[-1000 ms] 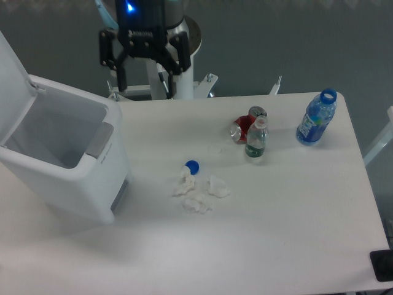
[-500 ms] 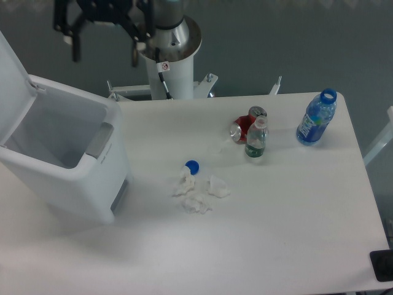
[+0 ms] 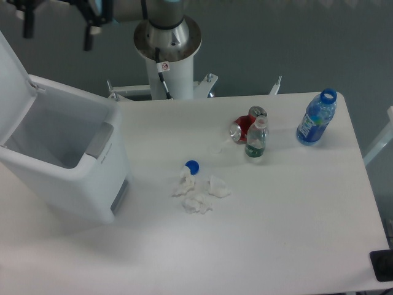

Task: Close the trash can

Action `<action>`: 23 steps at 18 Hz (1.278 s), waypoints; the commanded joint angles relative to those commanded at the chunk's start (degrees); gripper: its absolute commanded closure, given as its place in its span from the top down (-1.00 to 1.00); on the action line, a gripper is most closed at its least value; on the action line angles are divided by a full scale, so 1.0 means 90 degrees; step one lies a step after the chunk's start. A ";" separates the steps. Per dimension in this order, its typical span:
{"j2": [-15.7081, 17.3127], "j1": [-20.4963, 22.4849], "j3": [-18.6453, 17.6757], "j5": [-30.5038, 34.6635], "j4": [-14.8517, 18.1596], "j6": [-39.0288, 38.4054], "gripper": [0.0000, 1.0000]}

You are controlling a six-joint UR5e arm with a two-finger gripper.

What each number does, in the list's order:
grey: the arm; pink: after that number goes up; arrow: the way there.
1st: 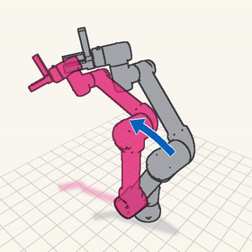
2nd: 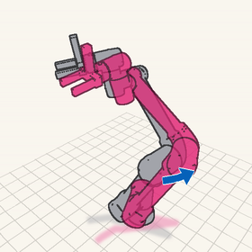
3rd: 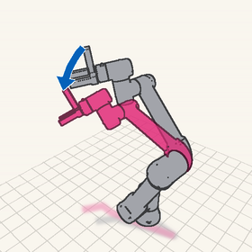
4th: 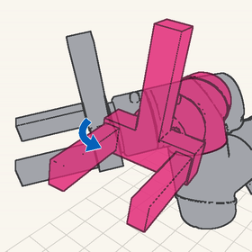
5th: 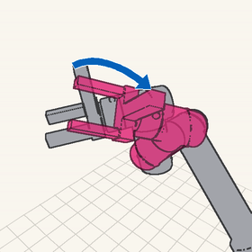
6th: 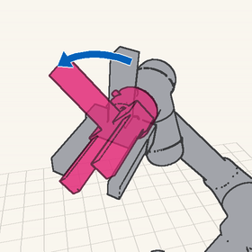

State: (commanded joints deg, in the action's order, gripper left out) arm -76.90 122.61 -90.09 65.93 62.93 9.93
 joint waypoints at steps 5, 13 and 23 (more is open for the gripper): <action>0.0000 -0.0108 0.0000 -0.0332 -0.0107 -0.0039 1.00; -0.0049 -0.0332 -0.0010 -0.0616 -0.0312 0.0000 1.00; -0.0088 -0.0732 -0.0127 -0.0909 -0.0264 -0.0059 1.00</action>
State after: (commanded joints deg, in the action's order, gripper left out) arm -77.70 116.02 -91.23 57.75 60.56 9.40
